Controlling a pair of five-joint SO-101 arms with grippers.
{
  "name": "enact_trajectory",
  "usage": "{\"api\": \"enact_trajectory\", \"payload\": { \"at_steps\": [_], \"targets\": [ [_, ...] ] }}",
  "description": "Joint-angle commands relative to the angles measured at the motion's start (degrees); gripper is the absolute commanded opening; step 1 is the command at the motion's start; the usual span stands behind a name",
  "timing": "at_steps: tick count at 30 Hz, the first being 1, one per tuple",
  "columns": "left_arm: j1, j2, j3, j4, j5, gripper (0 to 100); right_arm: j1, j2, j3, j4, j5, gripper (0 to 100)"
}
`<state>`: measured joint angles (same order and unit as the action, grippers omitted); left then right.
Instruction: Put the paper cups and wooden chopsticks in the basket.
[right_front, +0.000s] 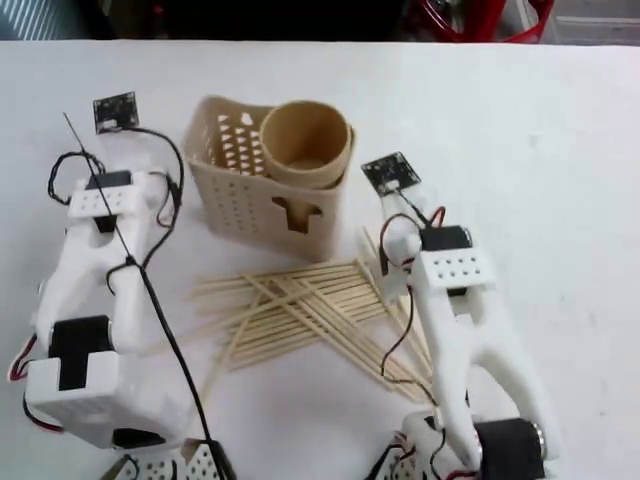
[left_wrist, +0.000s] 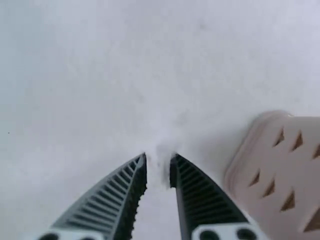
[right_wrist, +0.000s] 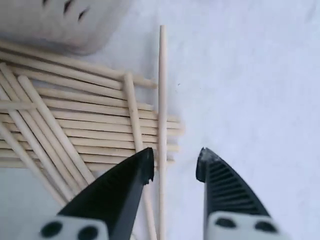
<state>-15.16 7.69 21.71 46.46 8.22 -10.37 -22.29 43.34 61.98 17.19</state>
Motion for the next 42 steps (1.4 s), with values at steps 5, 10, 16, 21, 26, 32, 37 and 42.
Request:
{"api": "enact_trajectory", "payload": {
  "at_steps": [5, 10, 16, 21, 26, 32, 37, 42],
  "targets": [
    [-0.04, -0.57, 0.00, -1.49, 0.53, 10, 0.57, -8.75, 9.14, -1.36, -1.32, 15.2],
    [-0.04, -0.57, 0.00, -1.49, 0.53, 10, 0.57, -8.75, 14.68, -7.34, 5.10, 15.2],
    [-0.04, -0.57, -0.18, -1.49, 0.53, 10, -0.31, -6.73, 14.77, -5.41, 13.27, 15.5],
    [-0.04, -0.57, -0.18, -1.49, 0.53, 10, -0.13, -3.38, 15.12, -7.60, 15.03, 15.5],
    [-0.04, -0.57, -0.18, -1.49, 0.53, 10, -0.22, 2.68, 14.77, -10.07, 16.44, 15.3],
    [-0.04, -0.57, -0.09, -1.49, 0.53, 10, 1.01, 4.44, 14.68, -12.35, 16.35, 14.0],
    [-0.04, -0.57, -0.09, -1.49, 0.53, 10, 4.53, 4.88, 14.86, -14.11, 16.35, 1.2],
    [-0.04, -0.57, 0.00, -1.49, 0.53, 10, 9.98, 4.35, 14.07, -14.37, 16.44, 1.7]
  ]
}}
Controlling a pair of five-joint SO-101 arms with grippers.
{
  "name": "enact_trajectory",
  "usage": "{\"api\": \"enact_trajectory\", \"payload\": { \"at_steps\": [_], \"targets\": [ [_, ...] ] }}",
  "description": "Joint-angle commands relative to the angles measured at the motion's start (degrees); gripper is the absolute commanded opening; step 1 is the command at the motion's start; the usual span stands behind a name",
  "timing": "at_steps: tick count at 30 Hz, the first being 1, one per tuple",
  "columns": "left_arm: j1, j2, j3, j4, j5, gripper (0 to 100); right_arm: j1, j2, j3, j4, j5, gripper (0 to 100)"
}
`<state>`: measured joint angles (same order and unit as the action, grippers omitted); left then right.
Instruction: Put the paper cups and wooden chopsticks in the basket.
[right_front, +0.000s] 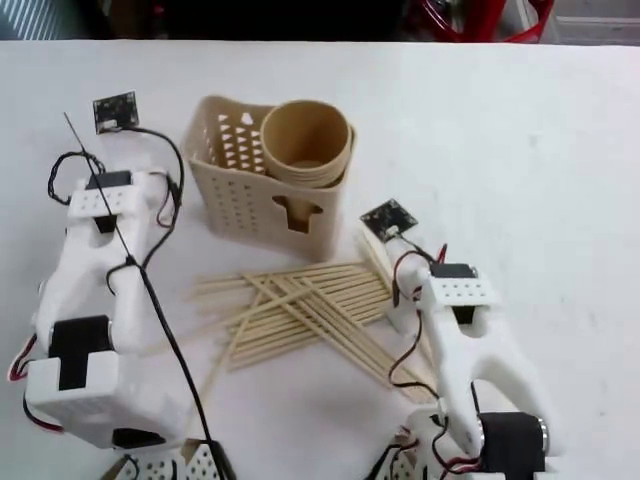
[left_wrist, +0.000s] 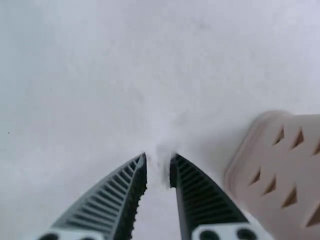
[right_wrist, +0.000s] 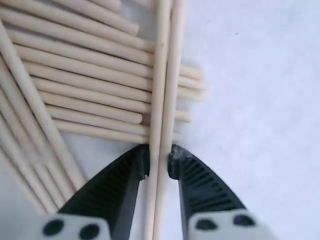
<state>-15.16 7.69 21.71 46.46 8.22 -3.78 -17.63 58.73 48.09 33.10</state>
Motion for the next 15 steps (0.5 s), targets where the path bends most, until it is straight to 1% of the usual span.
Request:
{"api": "enact_trajectory", "payload": {
  "at_steps": [1, 5, 8, 12, 15],
  "targets": [
    [-0.04, -0.57, 0.00, -1.49, 0.53, 10, 4.44, -0.48, -2.29, -0.31, 0.35, 1.5],
    [0.04, -0.48, 0.00, -1.49, 0.53, 10, 8.66, -3.65, -7.21, 1.98, -0.18, 1.6],
    [0.04, -0.48, -0.18, -1.49, 0.53, 10, 10.59, -9.19, -13.36, 7.52, -4.57, 1.6],
    [0.04, -0.48, -0.44, -1.49, 0.53, 10, 10.59, -19.38, -23.38, 15.16, -9.85, 1.6],
    [0.04, -0.48, -0.44, -1.49, 0.53, 10, 8.22, -26.07, -32.26, 18.15, -13.98, 1.6]
  ]
}}
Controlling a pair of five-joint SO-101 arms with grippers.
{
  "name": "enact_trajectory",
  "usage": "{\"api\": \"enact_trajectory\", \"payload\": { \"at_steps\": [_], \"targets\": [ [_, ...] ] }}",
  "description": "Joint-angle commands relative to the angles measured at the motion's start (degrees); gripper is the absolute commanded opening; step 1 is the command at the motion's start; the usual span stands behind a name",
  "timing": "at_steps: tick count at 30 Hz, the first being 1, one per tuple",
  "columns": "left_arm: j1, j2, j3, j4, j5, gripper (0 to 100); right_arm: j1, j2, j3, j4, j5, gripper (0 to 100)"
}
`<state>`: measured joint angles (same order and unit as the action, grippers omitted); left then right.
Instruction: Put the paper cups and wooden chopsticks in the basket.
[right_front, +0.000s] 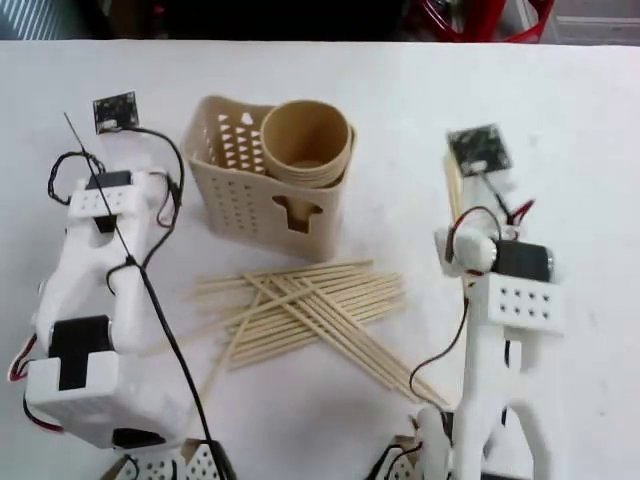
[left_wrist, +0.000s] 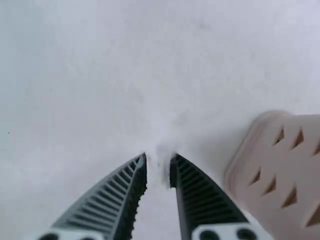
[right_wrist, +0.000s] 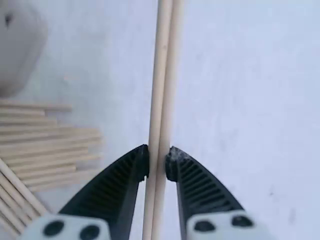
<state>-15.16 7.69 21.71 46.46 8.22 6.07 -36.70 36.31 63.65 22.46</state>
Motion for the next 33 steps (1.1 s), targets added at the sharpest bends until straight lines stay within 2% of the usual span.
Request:
{"api": "enact_trajectory", "payload": {
  "at_steps": [1, 8, 12, 16, 25, 33],
  "targets": [
    [0.04, -0.48, -0.44, -1.49, 0.53, 10, -2.95, -8.48, -12.66, 3.03, -4.40, 1.6],
    [0.04, -0.48, -0.44, -1.49, 0.53, 10, -18.07, -6.37, -31.82, -0.31, -13.27, 1.6],
    [0.04, -0.48, -0.26, -1.49, 0.53, 10, -27.21, 0.13, -39.47, -8.40, -16.26, 1.6],
    [0.04, -0.48, -0.18, -1.49, 0.53, 10, -32.92, 5.58, -43.78, -19.38, -16.44, 1.6],
    [0.13, -0.48, -0.09, -1.49, 0.53, 10, -40.22, 20.00, -40.09, -42.07, -16.44, 1.6],
    [1.80, -0.48, 0.09, -1.49, 0.53, 10, -40.75, 30.46, -39.47, -46.81, -16.44, 1.6]
  ]
}}
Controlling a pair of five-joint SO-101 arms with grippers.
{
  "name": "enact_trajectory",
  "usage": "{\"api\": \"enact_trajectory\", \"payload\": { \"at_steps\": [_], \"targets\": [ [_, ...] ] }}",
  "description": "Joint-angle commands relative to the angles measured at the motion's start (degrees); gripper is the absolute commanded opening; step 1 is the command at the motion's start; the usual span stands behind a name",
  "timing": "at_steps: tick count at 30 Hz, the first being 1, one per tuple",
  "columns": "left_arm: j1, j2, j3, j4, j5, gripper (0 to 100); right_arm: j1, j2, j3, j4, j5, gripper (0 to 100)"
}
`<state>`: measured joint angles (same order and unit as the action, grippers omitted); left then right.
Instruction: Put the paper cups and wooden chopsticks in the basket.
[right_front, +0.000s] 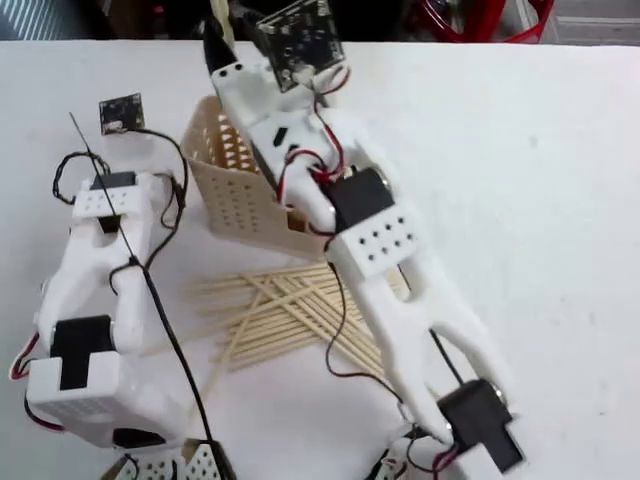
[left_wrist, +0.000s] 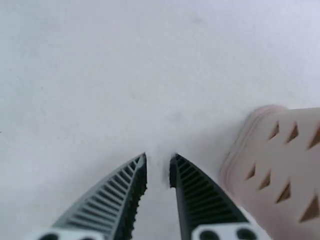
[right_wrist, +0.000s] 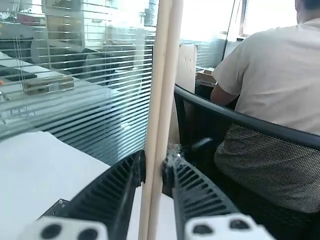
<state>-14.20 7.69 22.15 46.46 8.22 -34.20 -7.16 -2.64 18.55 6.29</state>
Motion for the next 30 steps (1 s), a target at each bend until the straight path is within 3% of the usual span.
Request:
{"api": "enact_trajectory", "payload": {
  "at_steps": [1, 5, 12, 20, 24, 28, 30],
  "targets": [
    [0.75, -0.48, -0.35, -1.49, 0.53, 10, -0.48, 1.63, -0.53, -1.45, -0.26, 1.7],
    [0.75, -0.48, -0.35, -1.49, 0.53, 10, -0.48, 2.15, -0.44, 0.92, -0.26, 2.7],
    [0.75, -0.48, -0.35, -1.49, 0.53, 10, -0.57, 1.80, -0.70, 6.20, -0.26, 20.1],
    [0.66, -0.48, -0.44, -1.49, 0.53, 10, -0.57, -1.45, -0.79, 9.01, 0.00, 20.4],
    [0.66, -0.48, -0.53, -1.49, 0.53, 10, -0.22, -10.42, -3.16, 24.04, 1.05, 20.4],
    [0.84, -0.48, -0.70, -1.49, 0.53, 10, 1.80, -14.99, -11.87, 46.90, 11.16, 20.4],
    [0.84, -0.48, -0.88, -1.49, 0.53, 10, 3.38, -14.64, -16.97, 55.34, 11.52, 20.4]
  ]
}}
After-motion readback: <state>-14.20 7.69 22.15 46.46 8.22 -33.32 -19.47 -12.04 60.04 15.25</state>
